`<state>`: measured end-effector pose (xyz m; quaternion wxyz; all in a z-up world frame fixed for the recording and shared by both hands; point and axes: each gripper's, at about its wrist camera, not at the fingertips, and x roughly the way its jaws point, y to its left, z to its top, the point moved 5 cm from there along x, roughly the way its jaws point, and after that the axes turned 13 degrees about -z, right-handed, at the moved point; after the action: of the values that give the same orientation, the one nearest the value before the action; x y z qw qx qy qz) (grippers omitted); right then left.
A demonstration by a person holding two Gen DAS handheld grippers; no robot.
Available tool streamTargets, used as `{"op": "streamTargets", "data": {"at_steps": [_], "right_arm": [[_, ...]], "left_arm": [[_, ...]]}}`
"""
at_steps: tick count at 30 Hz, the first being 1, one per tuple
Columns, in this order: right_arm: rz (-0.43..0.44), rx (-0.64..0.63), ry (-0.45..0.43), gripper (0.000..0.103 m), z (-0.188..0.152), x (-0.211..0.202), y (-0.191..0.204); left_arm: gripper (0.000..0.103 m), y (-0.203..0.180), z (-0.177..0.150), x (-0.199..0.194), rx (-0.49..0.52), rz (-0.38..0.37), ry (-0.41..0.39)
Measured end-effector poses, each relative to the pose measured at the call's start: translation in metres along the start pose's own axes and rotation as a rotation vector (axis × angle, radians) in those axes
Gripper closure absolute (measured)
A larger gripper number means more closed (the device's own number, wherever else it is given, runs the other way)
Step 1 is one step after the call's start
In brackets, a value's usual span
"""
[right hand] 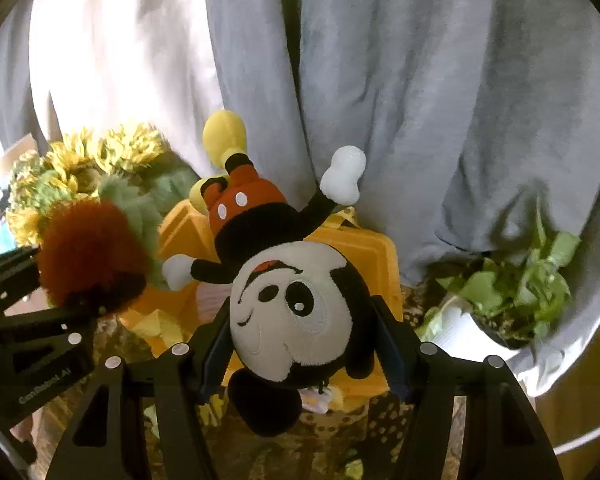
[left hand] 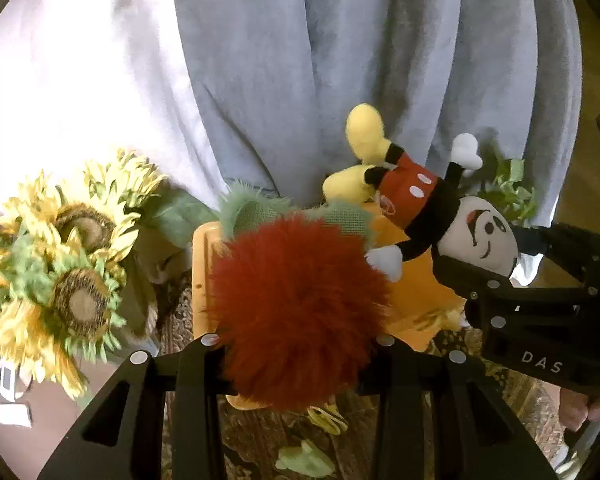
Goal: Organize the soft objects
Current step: 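Lift both plushes and carry them over the orange crate, then open the left tool releasing the pompom while the right tool drops Mickey into the crate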
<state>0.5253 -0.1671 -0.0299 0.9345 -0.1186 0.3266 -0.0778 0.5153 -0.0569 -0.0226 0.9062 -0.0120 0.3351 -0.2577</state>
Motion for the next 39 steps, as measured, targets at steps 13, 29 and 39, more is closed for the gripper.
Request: {"op": "streamTargets", "data": {"at_steps": [13,29,39], "right_arm": [[0.071,-0.146,0.153,0.039,0.005,0.076,0.015],[0.178,-0.263,0.327,0.037,-0.02,0.147,0.032],[0.152,-0.278,0.341,0.031,-0.025,0.147,0.027]], "left_arm": [[0.067,0.016,0.014,0.062,0.02,0.018,0.135],[0.063,0.032,-0.01,0.134,0.007,-0.015,0.375],[0.032,0.031,-0.012,0.134,0.029,0.048,0.393]]}}
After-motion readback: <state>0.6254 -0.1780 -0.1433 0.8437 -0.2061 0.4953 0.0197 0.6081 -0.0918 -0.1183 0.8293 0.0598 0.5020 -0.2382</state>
